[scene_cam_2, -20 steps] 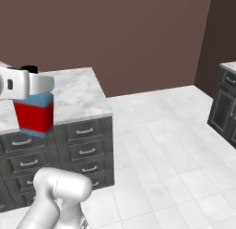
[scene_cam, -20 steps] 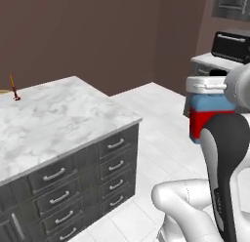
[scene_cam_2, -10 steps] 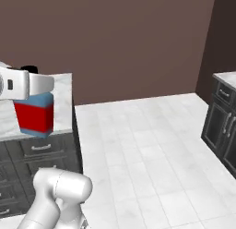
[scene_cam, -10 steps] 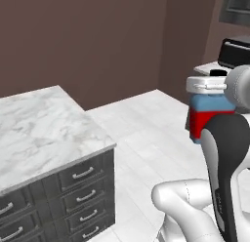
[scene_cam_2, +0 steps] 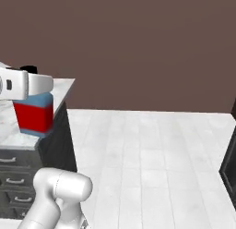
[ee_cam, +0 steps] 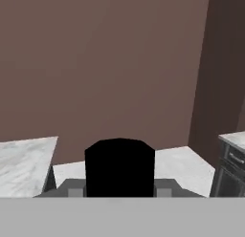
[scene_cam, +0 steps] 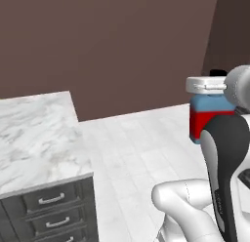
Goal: Get the candle and the liquor from the cabinet and move them to the dining counter.
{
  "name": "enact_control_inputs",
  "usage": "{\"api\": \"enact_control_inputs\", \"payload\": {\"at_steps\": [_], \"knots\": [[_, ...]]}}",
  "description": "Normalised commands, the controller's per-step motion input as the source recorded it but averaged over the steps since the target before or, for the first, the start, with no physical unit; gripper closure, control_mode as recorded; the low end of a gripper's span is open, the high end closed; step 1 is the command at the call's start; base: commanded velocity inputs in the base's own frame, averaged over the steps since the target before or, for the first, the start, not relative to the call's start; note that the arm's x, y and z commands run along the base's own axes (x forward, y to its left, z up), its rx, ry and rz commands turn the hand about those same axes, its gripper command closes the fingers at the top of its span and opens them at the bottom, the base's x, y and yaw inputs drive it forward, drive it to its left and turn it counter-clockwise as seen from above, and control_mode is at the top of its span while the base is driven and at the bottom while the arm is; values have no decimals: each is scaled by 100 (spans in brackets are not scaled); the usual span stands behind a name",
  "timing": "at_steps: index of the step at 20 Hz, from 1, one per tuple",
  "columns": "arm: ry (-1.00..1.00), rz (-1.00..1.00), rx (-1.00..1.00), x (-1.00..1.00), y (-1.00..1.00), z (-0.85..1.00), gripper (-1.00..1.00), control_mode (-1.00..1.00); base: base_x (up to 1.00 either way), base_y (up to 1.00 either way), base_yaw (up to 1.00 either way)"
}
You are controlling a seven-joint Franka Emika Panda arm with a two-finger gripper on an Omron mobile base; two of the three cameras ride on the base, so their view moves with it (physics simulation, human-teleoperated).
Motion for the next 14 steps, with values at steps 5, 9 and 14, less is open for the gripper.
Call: {"api": "enact_control_inputs", "payload": {"at_steps": [5,9,14], "knots": [[0,0,0,0,0,0,100,100,94,-87,50],[0,0,0,0,0,0,100,100,100,-84,49],[0,0,0,0,0,0,100,100,100,-89,45]]}}
